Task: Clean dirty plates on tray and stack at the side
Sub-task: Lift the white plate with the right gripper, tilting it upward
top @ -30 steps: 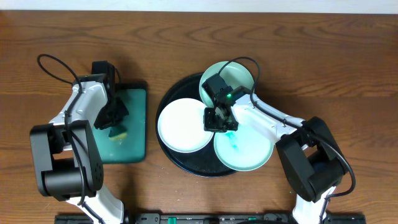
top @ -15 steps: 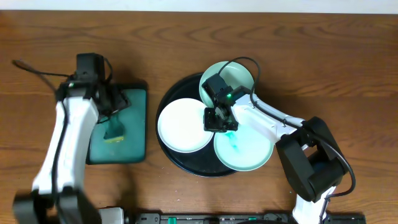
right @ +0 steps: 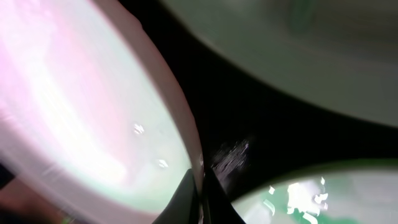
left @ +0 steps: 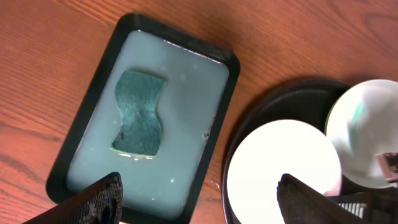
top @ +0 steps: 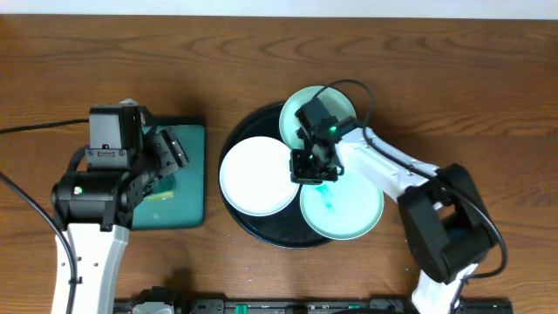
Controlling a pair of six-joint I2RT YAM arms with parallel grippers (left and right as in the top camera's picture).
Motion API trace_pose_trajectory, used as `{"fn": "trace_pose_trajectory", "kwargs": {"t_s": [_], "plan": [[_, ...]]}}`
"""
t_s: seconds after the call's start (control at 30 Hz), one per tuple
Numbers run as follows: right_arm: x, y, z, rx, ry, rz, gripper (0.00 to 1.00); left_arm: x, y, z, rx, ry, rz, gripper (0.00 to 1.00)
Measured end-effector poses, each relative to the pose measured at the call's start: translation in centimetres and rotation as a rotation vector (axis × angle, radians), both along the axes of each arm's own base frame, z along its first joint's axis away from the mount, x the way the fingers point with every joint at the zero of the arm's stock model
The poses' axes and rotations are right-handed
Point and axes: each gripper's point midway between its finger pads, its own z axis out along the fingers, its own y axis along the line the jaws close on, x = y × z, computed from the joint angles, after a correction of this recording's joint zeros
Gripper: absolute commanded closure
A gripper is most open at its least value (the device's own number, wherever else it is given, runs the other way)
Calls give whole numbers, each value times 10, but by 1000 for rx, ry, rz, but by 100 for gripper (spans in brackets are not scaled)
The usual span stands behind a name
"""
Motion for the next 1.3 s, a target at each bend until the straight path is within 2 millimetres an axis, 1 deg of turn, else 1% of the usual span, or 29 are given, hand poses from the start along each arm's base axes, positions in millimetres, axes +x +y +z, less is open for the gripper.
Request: {"fn": "trace_pose_trajectory", "kwargs": {"t_s": [0.1, 0.27, 0.33, 0.47, 0.5, 0.6, 0.7, 0.8, 0.87, 0.97, 1.03, 1.2, 1.3], "plan": [[3, 3, 23, 86, -13, 8, 98, -3, -3, -3, 0, 17, -11, 21], [-1, 4, 58, 206, -7, 12, 99, -3, -6, -3, 0, 19, -23, 21], [-6, 2, 66, 240, 26, 2, 99, -3, -6, -3, 0, 21, -24, 21], [-27, -5, 77, 315, 177, -26, 98, -4, -7, -3, 0, 21, -24, 20], [-33, -7, 83, 351, 229, -34, 98, -4, -7, -3, 0, 22, -24, 20], [-46, -10, 94, 410, 313, -36, 98, -4, -7, -3, -1, 23, -25, 20], [-49, -8, 101, 468, 313, 6, 98, -4, -7, -4, -1, 25, -25, 20], [-42, -6, 101, 493, 234, 70, 98, -4, -7, -4, -1, 25, -25, 20], [-27, -5, 96, 483, 133, 106, 98, -4, -7, -4, -1, 26, -25, 20], [-9, -11, 84, 399, 31, 111, 99, -4, -7, -4, -1, 27, -25, 20], [-2, -21, 73, 313, -4, 95, 99, -5, -7, -4, -1, 27, -25, 20], [4, -44, 56, 149, -32, 71, 98, -5, -7, -4, -1, 28, -25, 20], [4, -53, 51, 92, -33, 59, 98, -5, -7, -5, -1, 29, -25, 20]]}}
